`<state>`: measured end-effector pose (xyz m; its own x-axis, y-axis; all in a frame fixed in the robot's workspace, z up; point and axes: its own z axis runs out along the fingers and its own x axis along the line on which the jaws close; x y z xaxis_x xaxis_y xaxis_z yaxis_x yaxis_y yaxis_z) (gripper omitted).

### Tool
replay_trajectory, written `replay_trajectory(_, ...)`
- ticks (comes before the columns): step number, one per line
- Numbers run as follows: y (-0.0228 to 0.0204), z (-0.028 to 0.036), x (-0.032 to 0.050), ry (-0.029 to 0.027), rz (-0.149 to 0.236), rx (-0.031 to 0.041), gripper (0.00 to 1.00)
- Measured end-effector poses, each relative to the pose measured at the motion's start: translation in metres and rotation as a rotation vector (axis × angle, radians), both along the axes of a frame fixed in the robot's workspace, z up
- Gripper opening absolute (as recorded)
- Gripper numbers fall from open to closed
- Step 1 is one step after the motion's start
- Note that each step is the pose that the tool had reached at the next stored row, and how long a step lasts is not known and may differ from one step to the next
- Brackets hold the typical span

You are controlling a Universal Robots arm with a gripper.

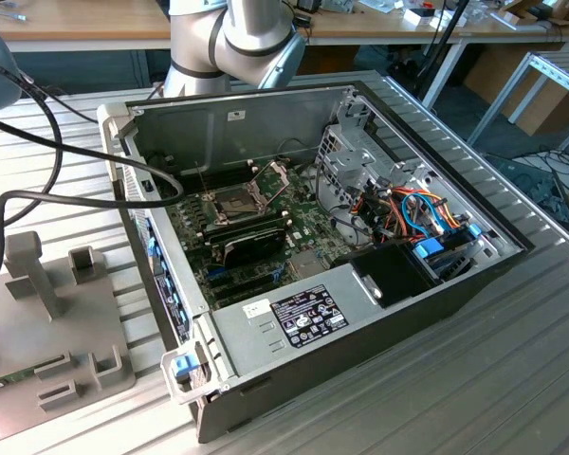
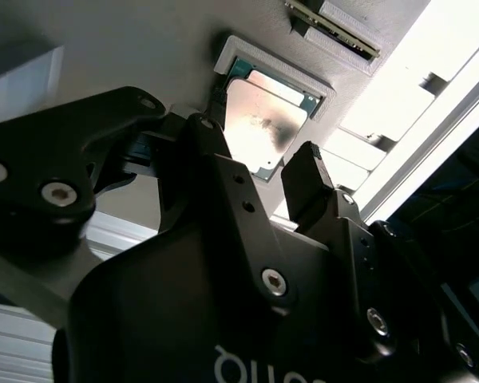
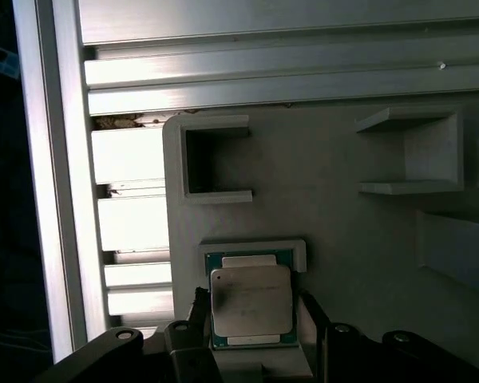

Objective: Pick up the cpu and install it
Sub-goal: 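Pick up the cpu and move it towards the insertion slot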

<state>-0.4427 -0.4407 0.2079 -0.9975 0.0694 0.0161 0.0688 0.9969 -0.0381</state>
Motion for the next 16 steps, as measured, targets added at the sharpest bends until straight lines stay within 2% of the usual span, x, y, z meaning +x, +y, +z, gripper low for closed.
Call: replay_trajectory(16, -0.0001, -0.0038, 0.0012, 0.0, 0.016, -0.0033, 0.55)
